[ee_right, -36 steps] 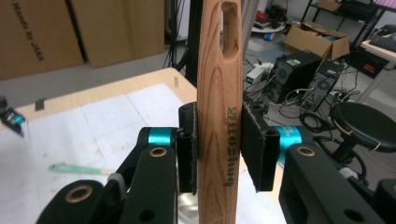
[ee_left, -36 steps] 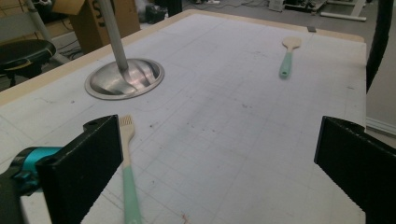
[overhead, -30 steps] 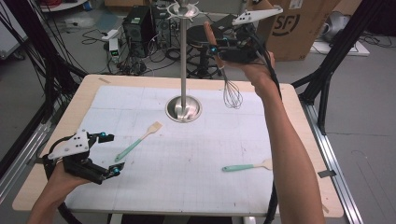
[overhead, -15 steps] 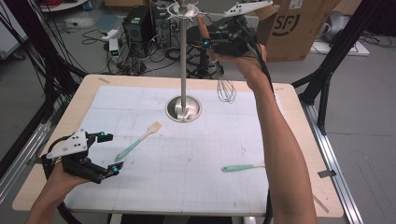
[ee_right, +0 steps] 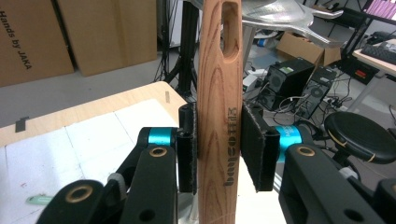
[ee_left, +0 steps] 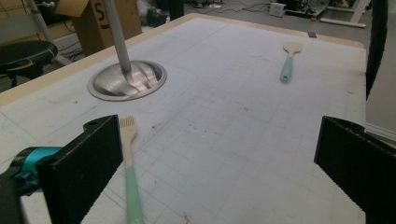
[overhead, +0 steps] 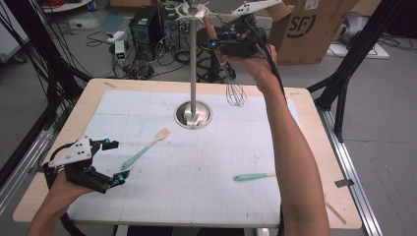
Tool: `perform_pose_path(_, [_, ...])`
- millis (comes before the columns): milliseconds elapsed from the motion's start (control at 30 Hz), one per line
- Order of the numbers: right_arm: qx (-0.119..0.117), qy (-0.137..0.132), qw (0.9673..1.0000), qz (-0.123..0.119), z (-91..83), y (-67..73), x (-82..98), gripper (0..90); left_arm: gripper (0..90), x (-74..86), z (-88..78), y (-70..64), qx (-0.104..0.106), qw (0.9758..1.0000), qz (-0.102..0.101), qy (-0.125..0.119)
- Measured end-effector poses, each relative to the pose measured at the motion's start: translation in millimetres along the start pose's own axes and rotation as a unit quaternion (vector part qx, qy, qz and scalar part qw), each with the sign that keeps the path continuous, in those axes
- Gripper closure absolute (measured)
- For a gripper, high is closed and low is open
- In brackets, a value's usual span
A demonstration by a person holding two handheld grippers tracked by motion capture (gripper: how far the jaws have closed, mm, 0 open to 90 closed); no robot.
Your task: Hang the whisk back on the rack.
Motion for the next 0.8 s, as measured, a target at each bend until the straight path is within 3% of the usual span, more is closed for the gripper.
perform_pose_path(500, [0.003,0.006,1.0,-0.006,6.3,1.6,-0.7,68.6,1.6,-0.1,0.1,-0.4,0.001,1.0,-0.001,-0.001])
perform_pose_path(800, [0.011,0.007,0.9999,0.0,9.4,-5.2,1.5,68.6,1.7,-0.1,0.2,-0.4,0.003,1.0,-0.002,-0.001])
Point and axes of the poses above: each handheld gripper's, and its own axes: z roughly forward along the jaws, x roughly out of its underside, y roughly to its left, the point moved 8 cm from there along z, roughly forward along the jaws, and after that the axes turned 12 degrees about x, right-handed, at the moved point
